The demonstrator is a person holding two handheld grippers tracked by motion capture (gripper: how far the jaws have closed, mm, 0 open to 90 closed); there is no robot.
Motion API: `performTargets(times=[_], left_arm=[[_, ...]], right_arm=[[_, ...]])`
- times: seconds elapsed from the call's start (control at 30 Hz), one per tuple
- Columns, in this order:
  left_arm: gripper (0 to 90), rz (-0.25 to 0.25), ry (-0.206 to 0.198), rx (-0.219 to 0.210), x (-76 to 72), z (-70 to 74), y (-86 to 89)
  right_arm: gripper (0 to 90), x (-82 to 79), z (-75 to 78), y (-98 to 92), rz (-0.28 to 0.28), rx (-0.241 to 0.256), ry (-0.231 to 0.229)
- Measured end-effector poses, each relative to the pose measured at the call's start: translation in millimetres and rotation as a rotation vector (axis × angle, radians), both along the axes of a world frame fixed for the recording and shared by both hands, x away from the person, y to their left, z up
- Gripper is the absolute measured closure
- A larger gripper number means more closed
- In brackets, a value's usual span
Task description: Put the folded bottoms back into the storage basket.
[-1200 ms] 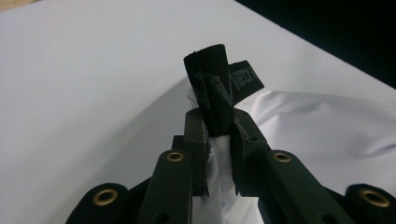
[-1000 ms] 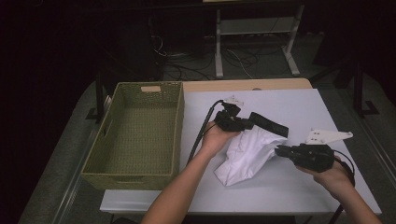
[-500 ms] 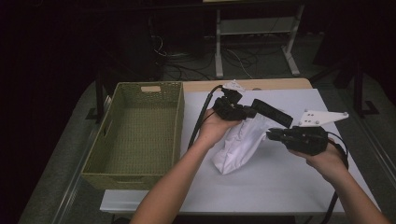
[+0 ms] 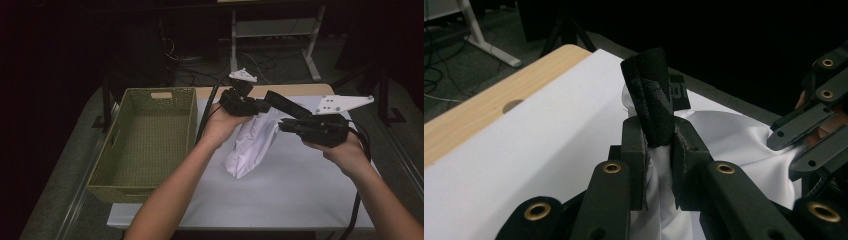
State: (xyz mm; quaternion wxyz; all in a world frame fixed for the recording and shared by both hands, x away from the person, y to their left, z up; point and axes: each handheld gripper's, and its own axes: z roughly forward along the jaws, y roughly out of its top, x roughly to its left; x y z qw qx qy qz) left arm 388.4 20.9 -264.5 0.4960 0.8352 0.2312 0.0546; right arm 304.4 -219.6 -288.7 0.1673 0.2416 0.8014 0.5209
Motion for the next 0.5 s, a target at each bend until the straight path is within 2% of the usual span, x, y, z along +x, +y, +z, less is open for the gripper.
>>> performTargets(times=[0.1, 0.5], left_arm=[[77.6, 0.007, -0.015, -0.006, -0.8, 9.3, 9.7], [77.6, 0.043, -0.021, -0.030, 0.5, 30.8, 62.3]], right_arm=[[83.2, 3.7, 7.3, 7.5, 0.017, 0.016, 0.000], [83.3, 19.8, 32.0, 49.7, 0.069, -0.001, -0.010]])
